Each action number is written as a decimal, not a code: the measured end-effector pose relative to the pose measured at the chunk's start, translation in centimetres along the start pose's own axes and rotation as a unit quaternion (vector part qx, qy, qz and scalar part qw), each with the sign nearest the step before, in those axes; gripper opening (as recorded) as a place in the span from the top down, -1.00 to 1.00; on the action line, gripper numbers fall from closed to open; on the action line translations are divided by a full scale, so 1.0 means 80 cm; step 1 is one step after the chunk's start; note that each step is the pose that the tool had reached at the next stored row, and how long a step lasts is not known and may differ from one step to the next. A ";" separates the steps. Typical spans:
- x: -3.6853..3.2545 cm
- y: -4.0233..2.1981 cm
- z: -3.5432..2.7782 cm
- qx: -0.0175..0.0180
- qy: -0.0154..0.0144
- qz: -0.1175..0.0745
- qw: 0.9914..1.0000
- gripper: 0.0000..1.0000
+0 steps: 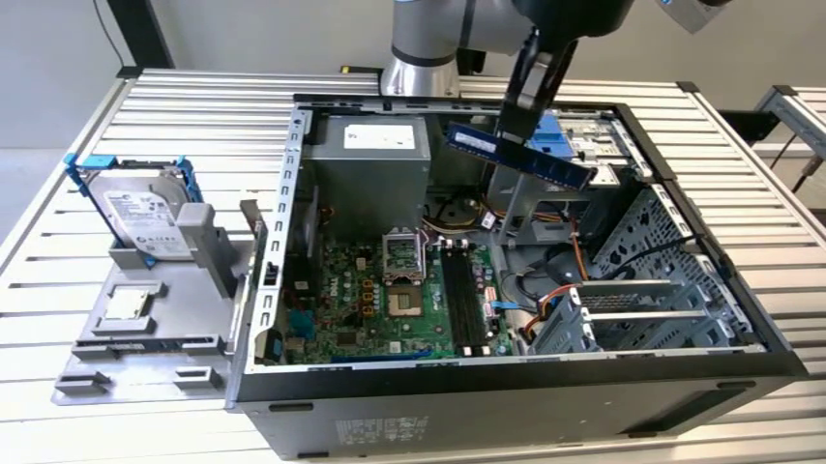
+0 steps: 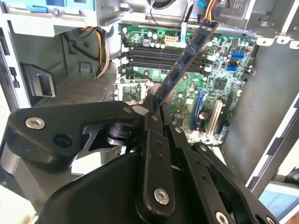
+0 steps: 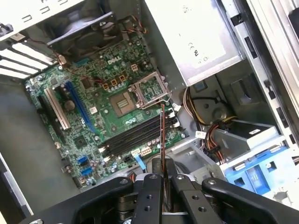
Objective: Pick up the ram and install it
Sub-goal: 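Insert the ram into the slot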
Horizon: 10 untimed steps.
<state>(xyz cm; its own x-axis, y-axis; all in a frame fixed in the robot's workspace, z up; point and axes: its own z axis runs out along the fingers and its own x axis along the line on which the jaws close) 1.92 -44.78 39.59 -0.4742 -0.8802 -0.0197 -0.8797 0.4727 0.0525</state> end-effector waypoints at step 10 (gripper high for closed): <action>0.0000 0.0000 0.0000 0.001 -0.003 0.056 0.998 1.00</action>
<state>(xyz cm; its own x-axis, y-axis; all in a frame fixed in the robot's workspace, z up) 1.92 -44.78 39.59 -0.5690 -0.8221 -0.0197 -0.8217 0.5675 0.0525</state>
